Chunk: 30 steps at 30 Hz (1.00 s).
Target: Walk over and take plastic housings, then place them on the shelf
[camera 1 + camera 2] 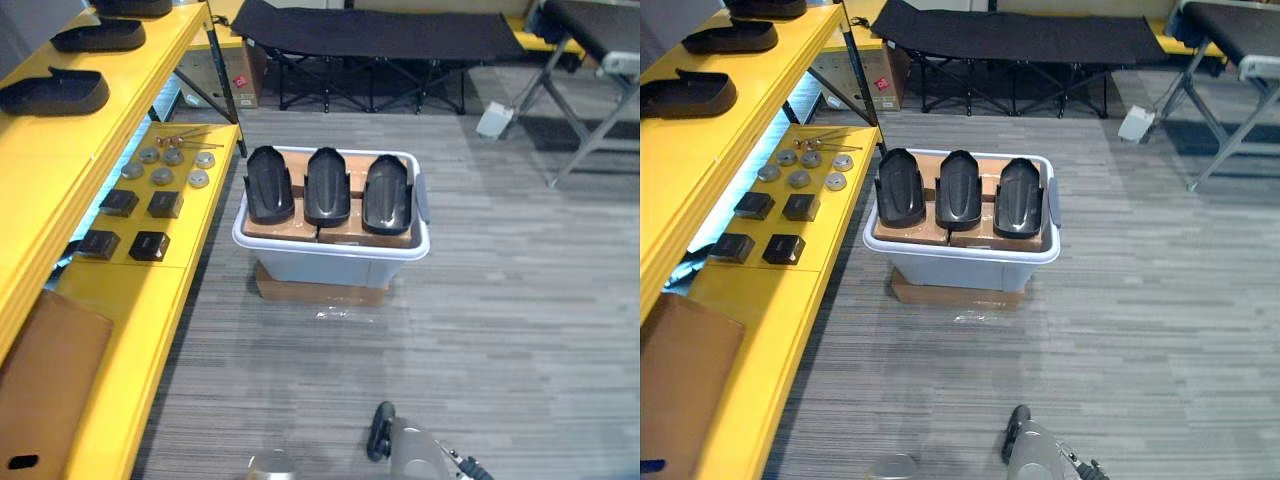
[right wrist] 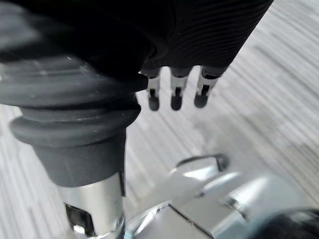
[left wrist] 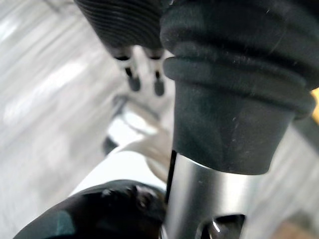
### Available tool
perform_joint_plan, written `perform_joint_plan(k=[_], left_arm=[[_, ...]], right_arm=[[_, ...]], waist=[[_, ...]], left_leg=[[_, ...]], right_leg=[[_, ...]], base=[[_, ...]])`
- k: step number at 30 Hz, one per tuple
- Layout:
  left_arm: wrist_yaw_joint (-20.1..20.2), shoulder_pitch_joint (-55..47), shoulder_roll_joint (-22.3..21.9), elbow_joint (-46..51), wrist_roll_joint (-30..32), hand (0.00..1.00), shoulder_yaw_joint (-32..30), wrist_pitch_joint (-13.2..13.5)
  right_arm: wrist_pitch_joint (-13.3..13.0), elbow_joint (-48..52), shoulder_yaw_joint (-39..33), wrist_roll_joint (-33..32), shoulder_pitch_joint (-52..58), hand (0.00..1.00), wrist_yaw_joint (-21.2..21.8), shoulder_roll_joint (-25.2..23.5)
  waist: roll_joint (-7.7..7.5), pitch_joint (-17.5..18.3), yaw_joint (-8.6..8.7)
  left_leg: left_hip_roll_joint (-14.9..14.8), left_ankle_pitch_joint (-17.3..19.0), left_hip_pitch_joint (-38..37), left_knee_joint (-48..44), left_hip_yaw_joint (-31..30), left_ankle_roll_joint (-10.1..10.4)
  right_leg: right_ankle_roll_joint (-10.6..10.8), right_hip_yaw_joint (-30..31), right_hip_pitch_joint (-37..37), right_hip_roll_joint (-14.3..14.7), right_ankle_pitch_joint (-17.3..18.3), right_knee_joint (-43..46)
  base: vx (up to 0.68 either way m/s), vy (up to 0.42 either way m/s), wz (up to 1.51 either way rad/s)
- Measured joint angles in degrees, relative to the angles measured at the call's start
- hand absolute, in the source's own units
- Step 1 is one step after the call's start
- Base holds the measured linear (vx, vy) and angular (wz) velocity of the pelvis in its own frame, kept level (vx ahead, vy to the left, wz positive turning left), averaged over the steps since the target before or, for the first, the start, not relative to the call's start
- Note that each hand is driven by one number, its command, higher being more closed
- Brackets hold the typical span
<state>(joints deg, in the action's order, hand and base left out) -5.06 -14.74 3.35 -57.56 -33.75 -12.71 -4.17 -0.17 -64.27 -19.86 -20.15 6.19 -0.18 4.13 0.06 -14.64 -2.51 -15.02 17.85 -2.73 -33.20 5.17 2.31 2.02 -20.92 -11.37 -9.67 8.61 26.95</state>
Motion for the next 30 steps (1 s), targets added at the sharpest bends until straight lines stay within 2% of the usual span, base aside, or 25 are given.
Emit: perform_joint_plan(k=[1, 2, 3, 4, 5, 6, 7, 8, 9, 11, 13, 15, 17, 22, 24, 25, 26, 28, 30], left_arm=[[0.16, 0.04, -0.71, -0.07, 0.49, 0.00, -0.16, 0.09], [0.17, 0.10, -1.44, -0.87, 0.89, 0.00, -0.47, 0.57], [0.18, 0.33, -1.67, -1.33, 0.96, 0.00, -0.51, 0.72], [0.11, 0.84, -1.96, -2.10, 0.92, 0.00, -0.59, 0.89], [-0.32, 0.93, -2.65, -2.13, 0.99, 0.00, -0.77, 1.30], [-0.48, 0.84, -2.64, -2.05, 1.10, 0.00, -0.91, 1.64], [-0.84, 0.65, -2.63, -1.89, 1.34, 0.00, -1.99, 1.99], [-0.94, 0.54, -2.92, -1.88, 2.06, 0.00, -2.70, 2.25], [-0.96, 0.59, -3.00, -1.91, 3.32, 0.00, -3.02, 2.45], [-1.12, -0.15, -2.98, -1.75, 8.73, 0.00, -3.54, 3.06], [-2.08, 0.37, -1.80, -1.05, 15.05, 0.00, -1.98, 4.77], [-2.79, 0.82, -0.68, 0.86, 21.17, 0.00, 0.15, 6.99], [-2.83, 1.35, 0.21, 2.41, 21.32, 0.00, 2.92, 8.04], [-2.72, 1.08, 1.27, 3.42, 18.50, 0.00, 6.58, 8.08], [-2.58, 0.89, 1.33, 4.64, 21.06, 0.00, 7.45, 8.07], [-2.55, 0.48, 2.22, 5.65, 23.14, 0.00, 8.65, 8.16], [-2.31, 0.00, 3.50, 7.00, 24.38, 0.00, 9.98, 8.42], [-2.26, -0.20, 5.03, 7.13, 25.34, 0.00, 10.92, 8.50], [-2.34, -0.39, 5.67, 7.12, 25.26, 0.00, 10.99, 8.34]], right_arm=[[-0.38, -0.40, 0.23, -0.88, 0.15, 0.00, 0.04, 0.40], [-1.41, -0.38, 0.19, -1.54, 0.42, 0.00, 0.30, 0.66], [-2.08, -0.39, 0.18, -1.49, 0.40, 0.00, 0.49, 0.74], [-4.04, -0.39, 0.08, -1.25, 0.30, 0.00, 1.36, 1.12], [-6.80, -0.27, -0.34, -0.80, 0.02, 0.00, 2.88, 1.27], [-8.28, 0.04, -0.34, -0.63, -0.08, 0.00, 3.40, 1.22], [-11.48, 1.27, -0.27, -0.65, 0.05, 0.00, 4.30, 0.74], [-13.53, 2.93, -0.20, -1.45, 0.18, 0.00, 4.71, 0.35], [-15.36, 4.80, -0.05, -2.30, 0.36, 0.00, 4.96, 0.02], [-19.72, 10.75, 1.60, -3.78, 0.36, 0.00, 4.83, -0.65], [-22.08, 14.61, 2.74, -3.99, -0.64, 0.00, 3.70, -0.12], [-23.94, 18.87, 3.94, -6.74, -3.43, 0.00, 2.80, 0.77], [-24.37, 21.99, 5.31, -8.68, -4.97, 0.00, 2.98, 1.53], [-23.38, 26.52, 7.78, -8.39, -5.97, 0.00, 4.42, 1.97], [-23.04, 27.63, 8.71, -8.92, -5.21, 0.00, 2.56, 1.38], [-22.96, 28.63, 9.42, -9.66, -4.57, 0.00, 1.46, 0.31], [-22.79, 29.65, 9.98, -9.67, -3.72, 0.00, 0.23, -1.39], [-22.47, 30.18, 11.69, -8.22, -2.75, 0.00, -1.50, -2.93], [-22.26, 30.91, 13.02, -6.08, -2.34, 0.00, -3.44, -3.02]], waist=[[0.24, 0.41, -0.05], [0.97, 0.57, 0.21], [1.49, 0.56, 0.38], [2.54, 0.54, 0.56], [2.79, 0.40, 0.70], [2.77, 0.41, 0.65], [2.82, 0.43, 0.61], [2.89, 0.39, 0.45], [2.86, 0.15, 0.02], [2.25, 0.78, 0.10], [0.50, 0.85, -0.31], [-0.06, 0.82, -0.87], [0.35, 0.62, -0.80], [0.42, 0.59, -1.86], [0.77, 0.50, -1.93], [0.59, 0.32, -1.85], [0.00, -0.21, -1.83], [-0.69, -0.36, -1.83], [-1.26, -0.54, -1.83]], left_leg=[[-0.89, -3.24, 1.09, -3.17, -0.02, -0.17], [-1.42, -5.25, 1.99, -4.64, -0.03, 1.46], [-1.31, -5.22, 2.57, -5.32, 0.03, 1.85], [-0.33, -3.82, 3.95, -4.93, 0.28, 3.54], [1.36, -2.22, 4.83, -1.04, 0.91, 5.83], [2.22, -1.94, 4.81, 2.50, 1.58, 6.39], [3.64, -2.71, 4.62, 11.04, 1.84, 6.83], [4.12, -4.20, 4.87, 16.17, 1.76, 6.36], [4.34, -7.40, 4.75, 17.71, 1.70, 5.55], [6.89, -7.77, 3.79, 19.93, 2.02, 4.29], [8.71, -8.71, 3.53, 20.45, 3.62, 2.61], [10.79, -8.78, 3.37, 20.56, 5.01, 2.43], [11.90, -8.34, 2.05, 20.62, 5.35, 1.75], [12.92, -5.01, 1.79, 17.28, 5.74, -1.24], [13.12, -4.64, 2.08, 16.62, 3.96, -1.69], [13.10, -4.62, 1.48, 16.93, 3.20, -1.73], [12.63, -4.24, 0.19, 17.06, 3.04, -2.36], [11.77, -3.67, -1.34, 16.99, 3.05, -2.45], [11.20, -3.21, -2.54, 16.68, 3.20, -1.70]], right_leg=[[0.18, -1.03, 2.90, 0.87, -0.15, -2.88], [0.44, -1.78, 5.16, 1.43, -0.63, -5.78], [0.28, -1.89, 5.99, 1.60, -0.96, -7.06], [0.38, -1.90, 7.46, 1.92, -1.70, -9.85], [0.77, -1.90, 9.41, 1.91, -2.96, -13.02], [1.10, -2.02, 10.37, 1.87, -3.55, -14.60], [1.86, -2.92, 12.06, 1.78, -4.10, -17.03], [2.34, -3.21, 12.77, 1.78, -4.39, -17.96], [2.82, -3.38, 13.62, 1.55, -4.68, -18.59], [5.09, -3.69, 15.52, 0.01, -6.58, -21.97], [5.25, -3.06, 15.42, -1.27, -8.95, -23.94], [6.04, -2.25, 15.63, -2.69, -10.39, -25.79], [6.19, -1.48, 16.46, -3.80, -10.51, -25.94], [6.37, -1.49, 17.23, -5.69, -10.61, -24.26], [5.43, -2.02, 14.41, -6.87, -9.65, -16.78], [4.74, -1.39, 11.11, -8.37, -9.29, -8.17], [3.73, 0.69, 8.40, -9.09, -7.47, -1.35], [4.70, 2.37, 7.38, -7.12, -2.15, -0.18], [4.14, 2.35, 7.32, -4.36, -1.84, -5.14]], base=[[0.11, -0.171, 0.32], [0.13, -0.186, 0.36], [0.11, -0.085, 0.38], [0.12, -0.044, 0.40], [0.11, -0.023, 0.41], [0.11, 0.026, 0.42], [0.10, 0.083, 0.27], [0.11, 0.109, 0.13], [0.14, 0.161, -0.02], [0.19, 0.180, 0.08], [0.20, 0.191, -0.07], [0.21, 0.168, -0.21], [0.18, 0.128, -0.20], [0.15, 0.135, -0.05], [0.07, 0.150, 0.37], [0.05, 0.176, 0.41], [0.05, 0.142, 0.41], [0.06, 0.057, 0.29], [0.06, -0.019, 0.16]])
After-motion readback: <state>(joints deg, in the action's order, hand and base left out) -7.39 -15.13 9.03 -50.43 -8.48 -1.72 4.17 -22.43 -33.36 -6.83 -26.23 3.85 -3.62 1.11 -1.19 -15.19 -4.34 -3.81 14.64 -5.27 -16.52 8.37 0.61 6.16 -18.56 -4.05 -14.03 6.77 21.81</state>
